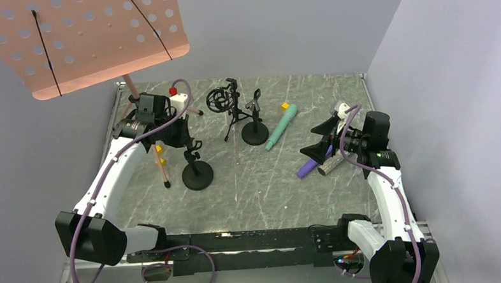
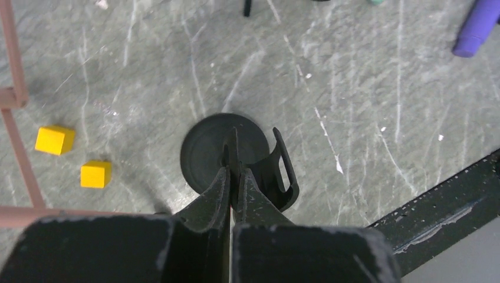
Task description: Attach the microphones to the stand
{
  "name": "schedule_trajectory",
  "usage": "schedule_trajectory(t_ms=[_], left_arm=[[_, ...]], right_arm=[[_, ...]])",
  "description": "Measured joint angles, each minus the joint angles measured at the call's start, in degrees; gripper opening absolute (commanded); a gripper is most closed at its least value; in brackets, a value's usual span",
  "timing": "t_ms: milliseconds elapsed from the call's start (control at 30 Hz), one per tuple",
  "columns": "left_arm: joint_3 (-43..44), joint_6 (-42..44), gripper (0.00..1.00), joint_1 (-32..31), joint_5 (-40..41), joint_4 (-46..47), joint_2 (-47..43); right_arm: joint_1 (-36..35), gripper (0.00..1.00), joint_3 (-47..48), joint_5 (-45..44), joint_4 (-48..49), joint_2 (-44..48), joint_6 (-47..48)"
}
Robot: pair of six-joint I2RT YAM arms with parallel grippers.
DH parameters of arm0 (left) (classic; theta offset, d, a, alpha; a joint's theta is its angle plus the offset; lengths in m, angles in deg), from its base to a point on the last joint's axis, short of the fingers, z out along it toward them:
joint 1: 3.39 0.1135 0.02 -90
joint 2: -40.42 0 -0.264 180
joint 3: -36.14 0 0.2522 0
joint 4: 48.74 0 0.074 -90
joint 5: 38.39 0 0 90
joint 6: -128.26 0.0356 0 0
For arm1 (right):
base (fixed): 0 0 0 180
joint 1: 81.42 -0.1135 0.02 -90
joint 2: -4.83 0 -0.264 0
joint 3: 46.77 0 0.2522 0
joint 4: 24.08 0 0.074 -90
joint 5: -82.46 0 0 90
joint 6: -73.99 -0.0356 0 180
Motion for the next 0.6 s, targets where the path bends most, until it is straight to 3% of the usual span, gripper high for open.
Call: schedule_trajectory(t_ms=[233,433,600], left_arm=[[1.0,1.3,0.00,-7.9,-4.8,4.2,0.1],[13.3,6.1,0.00,-20.4,-7.6,2.7,9.2],[19.6,10.6,0.00,-27.1,-8.2,2.3,17.1]], right_arm=[[0.0,1.00,0.0,0.6,0.0,0.0,0.0],[-0.2,1.00,0.0,1.0,0.0,0.1,0.0],[-0.7,1.00,0.0,1.1,0.0,0.2,0.4]])
